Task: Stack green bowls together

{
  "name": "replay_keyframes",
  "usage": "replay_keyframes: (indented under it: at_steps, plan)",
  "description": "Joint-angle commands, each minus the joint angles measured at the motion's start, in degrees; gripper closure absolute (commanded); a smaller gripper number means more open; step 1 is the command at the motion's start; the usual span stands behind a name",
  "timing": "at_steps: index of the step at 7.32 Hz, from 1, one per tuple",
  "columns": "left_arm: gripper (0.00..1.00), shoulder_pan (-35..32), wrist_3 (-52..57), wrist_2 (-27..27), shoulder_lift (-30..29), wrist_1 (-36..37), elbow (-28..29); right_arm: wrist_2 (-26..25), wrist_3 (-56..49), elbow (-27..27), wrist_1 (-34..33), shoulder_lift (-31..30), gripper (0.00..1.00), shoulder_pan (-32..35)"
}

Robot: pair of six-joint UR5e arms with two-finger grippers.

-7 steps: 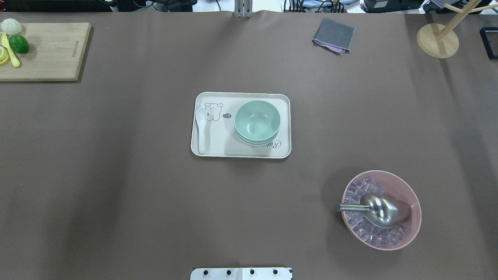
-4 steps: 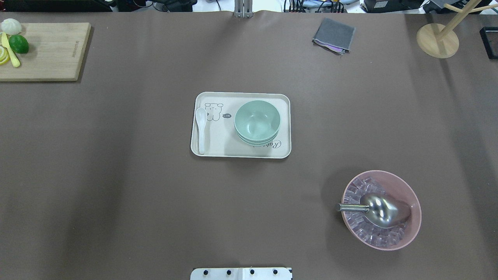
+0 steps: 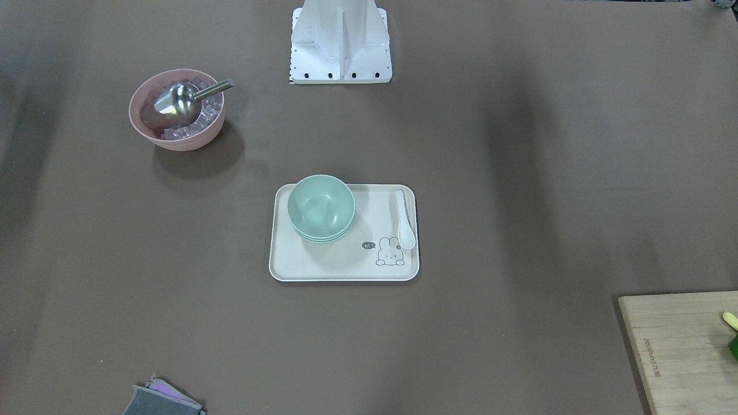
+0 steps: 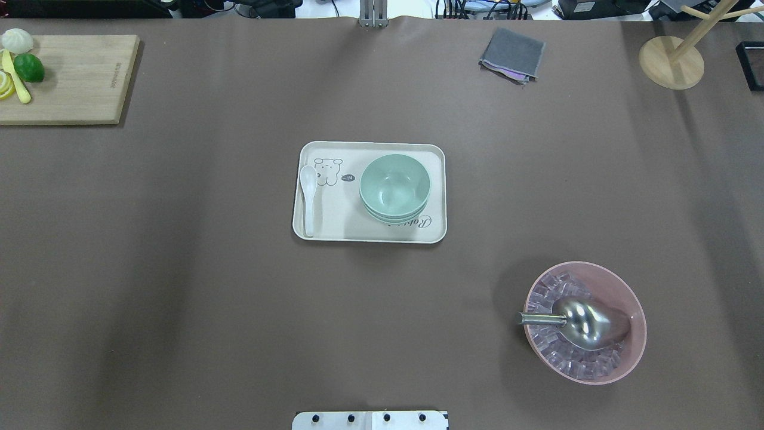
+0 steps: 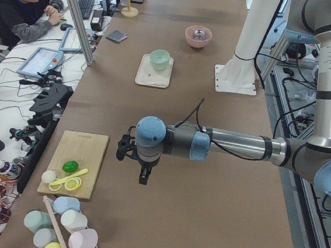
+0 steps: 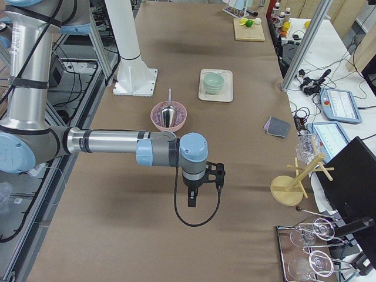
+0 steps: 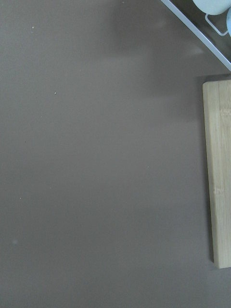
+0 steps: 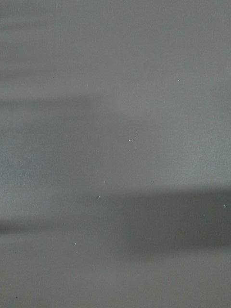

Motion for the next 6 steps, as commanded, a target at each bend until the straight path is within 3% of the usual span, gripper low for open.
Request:
replay_keyframes:
  at_steps: [1,6]
  plan:
    - [0.01,0.09,0.0,-0.04,0.0,0.0,0.08,0.0,-0.02,0.0,0.0,0.0,0.0,-0.16]
    - [0.01,0.09,0.0,-0.04,0.0,0.0,0.08,0.0,-0.02,-0.44,0.09,0.0,0.0,-0.34]
